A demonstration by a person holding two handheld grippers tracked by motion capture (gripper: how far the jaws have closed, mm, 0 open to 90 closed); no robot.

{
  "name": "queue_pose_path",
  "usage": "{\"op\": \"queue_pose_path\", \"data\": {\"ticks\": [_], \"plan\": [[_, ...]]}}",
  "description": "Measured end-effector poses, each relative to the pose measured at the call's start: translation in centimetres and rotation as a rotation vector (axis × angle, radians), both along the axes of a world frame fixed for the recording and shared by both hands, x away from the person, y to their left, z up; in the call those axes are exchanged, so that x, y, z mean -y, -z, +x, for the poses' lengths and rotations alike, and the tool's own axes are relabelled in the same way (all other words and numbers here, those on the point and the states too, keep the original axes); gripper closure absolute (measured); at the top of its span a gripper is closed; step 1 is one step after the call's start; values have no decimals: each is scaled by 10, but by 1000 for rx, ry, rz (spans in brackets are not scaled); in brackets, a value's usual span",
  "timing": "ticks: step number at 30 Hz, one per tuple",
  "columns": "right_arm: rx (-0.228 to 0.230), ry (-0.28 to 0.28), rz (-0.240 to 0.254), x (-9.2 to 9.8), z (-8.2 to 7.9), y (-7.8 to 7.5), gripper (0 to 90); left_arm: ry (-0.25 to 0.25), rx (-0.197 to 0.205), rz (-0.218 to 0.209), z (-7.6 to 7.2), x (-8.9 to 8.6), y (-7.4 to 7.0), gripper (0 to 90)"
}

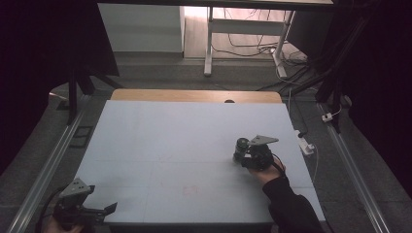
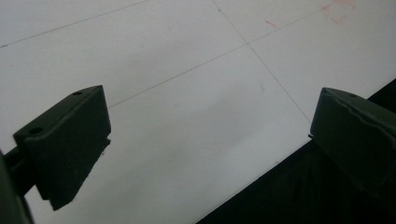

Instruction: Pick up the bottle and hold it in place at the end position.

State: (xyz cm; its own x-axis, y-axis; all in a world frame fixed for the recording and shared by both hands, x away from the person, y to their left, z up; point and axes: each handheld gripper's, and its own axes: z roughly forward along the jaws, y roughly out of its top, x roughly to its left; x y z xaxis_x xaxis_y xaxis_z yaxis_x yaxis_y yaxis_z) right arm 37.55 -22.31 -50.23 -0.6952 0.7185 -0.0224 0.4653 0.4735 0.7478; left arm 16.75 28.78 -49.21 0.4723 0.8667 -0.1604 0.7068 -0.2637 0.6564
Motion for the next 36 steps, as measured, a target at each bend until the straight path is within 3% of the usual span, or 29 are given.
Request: {"op": "queue_pose_path", "data": {"ticks": [14,36], "plan": [[-7,0,-20,-1,1,-4,531,0,-2,-4,0,0,0,0],[15,-5,-2,-16,-2,-29,532,-1,-6,-13,1,-1,0,0]]}}
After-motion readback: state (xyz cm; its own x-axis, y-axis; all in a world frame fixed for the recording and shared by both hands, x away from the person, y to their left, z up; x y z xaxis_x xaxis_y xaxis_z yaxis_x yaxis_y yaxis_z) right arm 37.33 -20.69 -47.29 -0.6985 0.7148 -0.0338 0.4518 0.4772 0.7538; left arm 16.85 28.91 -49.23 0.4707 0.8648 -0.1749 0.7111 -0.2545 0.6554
